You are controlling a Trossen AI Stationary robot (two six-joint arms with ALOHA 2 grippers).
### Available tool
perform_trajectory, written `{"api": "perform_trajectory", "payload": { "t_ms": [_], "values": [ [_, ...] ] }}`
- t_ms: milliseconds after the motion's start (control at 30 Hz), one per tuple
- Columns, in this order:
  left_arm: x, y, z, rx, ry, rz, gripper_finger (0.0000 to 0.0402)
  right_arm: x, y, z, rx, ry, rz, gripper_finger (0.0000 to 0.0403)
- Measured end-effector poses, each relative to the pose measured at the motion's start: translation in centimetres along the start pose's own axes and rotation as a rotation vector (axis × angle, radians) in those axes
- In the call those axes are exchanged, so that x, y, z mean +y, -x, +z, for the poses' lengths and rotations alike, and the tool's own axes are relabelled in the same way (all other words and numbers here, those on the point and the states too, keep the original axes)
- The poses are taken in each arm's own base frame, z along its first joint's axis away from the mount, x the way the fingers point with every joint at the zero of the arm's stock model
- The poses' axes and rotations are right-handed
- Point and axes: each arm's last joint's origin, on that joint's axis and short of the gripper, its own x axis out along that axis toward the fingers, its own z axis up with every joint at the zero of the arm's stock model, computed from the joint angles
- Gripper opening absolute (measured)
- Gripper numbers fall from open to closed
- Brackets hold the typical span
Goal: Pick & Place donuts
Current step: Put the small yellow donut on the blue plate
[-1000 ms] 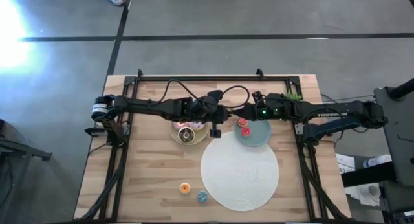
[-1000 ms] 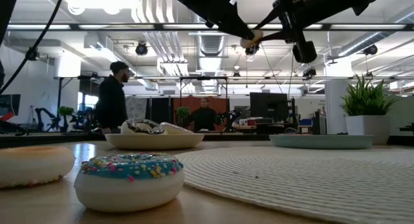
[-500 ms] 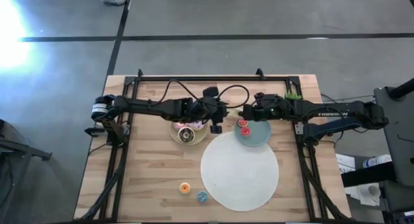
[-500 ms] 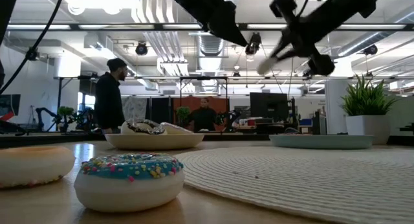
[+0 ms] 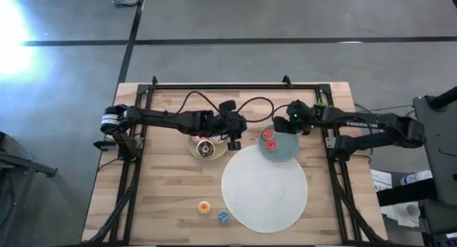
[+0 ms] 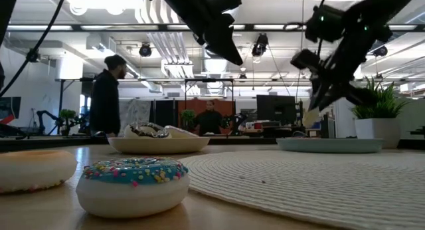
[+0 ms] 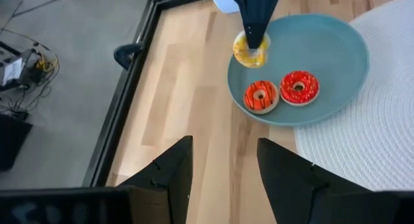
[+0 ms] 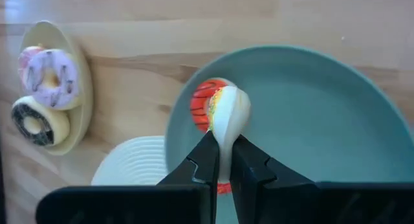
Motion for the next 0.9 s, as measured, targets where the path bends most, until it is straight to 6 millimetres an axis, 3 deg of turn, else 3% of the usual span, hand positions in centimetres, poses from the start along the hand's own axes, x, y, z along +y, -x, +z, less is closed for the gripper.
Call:
{"api": "perform_trajectory", "payload": {
  "t_ms": [167,500,900],
  "values": [
    [-0.2,-0.2,-0.6,0.021,0.000,0.001,0.0147,-1.6,-1.8,0.2,0.004,-0.033,0.052,0.0018],
    [-0.2,-0.4,-0.9,0.032,0.016,0.006,0.0147,-3.2,-2.9,0.1,-0.009,-0.077,0.024,0.0018],
    [0.1,-0.5,-1.0,0.033,0.022,0.014,0.0147,-2.7,-3.6,0.4,-0.029,-0.069,0.081,0.0018]
  ]
}}
